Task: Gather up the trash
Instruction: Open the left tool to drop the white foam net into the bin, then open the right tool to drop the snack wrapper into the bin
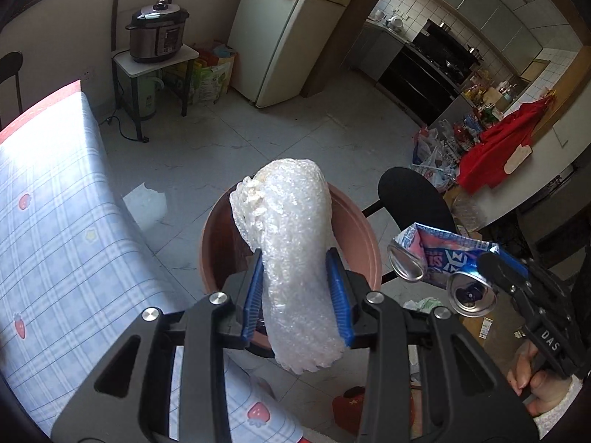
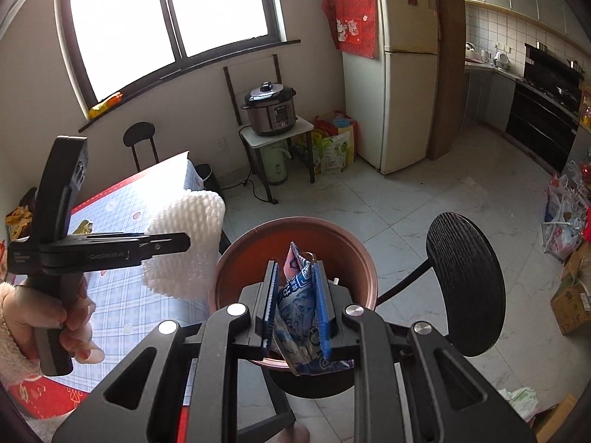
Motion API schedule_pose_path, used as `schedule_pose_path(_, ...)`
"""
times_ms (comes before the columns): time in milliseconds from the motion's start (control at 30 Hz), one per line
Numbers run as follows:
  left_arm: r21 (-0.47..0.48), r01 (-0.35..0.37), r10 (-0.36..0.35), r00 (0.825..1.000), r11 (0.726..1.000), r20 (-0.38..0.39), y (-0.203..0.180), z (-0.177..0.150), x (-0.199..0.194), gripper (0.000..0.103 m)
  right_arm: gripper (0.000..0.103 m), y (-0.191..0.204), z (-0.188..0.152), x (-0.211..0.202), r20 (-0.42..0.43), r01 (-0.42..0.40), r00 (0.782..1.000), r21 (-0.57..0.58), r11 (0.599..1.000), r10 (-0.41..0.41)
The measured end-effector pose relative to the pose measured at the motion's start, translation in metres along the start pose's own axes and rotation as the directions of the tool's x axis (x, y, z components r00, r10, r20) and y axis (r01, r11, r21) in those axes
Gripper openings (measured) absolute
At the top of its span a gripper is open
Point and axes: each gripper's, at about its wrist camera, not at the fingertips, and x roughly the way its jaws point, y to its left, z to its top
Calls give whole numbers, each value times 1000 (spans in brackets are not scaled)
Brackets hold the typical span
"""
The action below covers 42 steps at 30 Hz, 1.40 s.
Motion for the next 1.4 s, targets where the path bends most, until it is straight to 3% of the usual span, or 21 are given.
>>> schedule_pose_path(33, 0, 8, -8, 1000, 1000, -5, -2, 4, 7, 45, 19, -3, -1, 0, -1, 4, 1000, 5, 1000, -4)
schedule_pose_path(67, 0, 14, -14, 1000, 1000, -5, -5, 9, 11, 59, 19, -5, -1, 1, -3, 7, 1000, 10, 1000, -7)
schedule_pose_path(233, 28, 15, -17, 999, 999, 40, -10, 23, 5, 71, 19, -11, -3, 6, -14, 13, 1000, 22, 1000, -13)
schedule_pose_path(533, -40, 8, -5, 997, 999, 78, 20, 4, -46, 72, 19, -8, 3, 49, -70, -17, 997, 35, 999, 19)
schedule_pose_path(800, -74, -67, 75, 990, 995, 117, 48, -21, -83, 72, 19, 4, 6, 106, -176, -33, 983, 68, 997, 45)
schedule_pose_path(900, -113, -77, 92, 986, 991, 136, 60, -26, -93, 84, 19, 7, 10, 119, -189, -29, 981, 89, 996, 46)
schedule_pose_path(1200, -172, -121, 150, 975, 978, 167, 86, -39, -121, 84, 19, 28, 33, 146, -189, 44, 981, 11, 999, -41)
schedule_pose_path(1400, -203, -147, 185, 966, 968, 182, 104, -45, -141, 84, 20, 28, 44, 137, -164, 74, 984, 5, 997, -72)
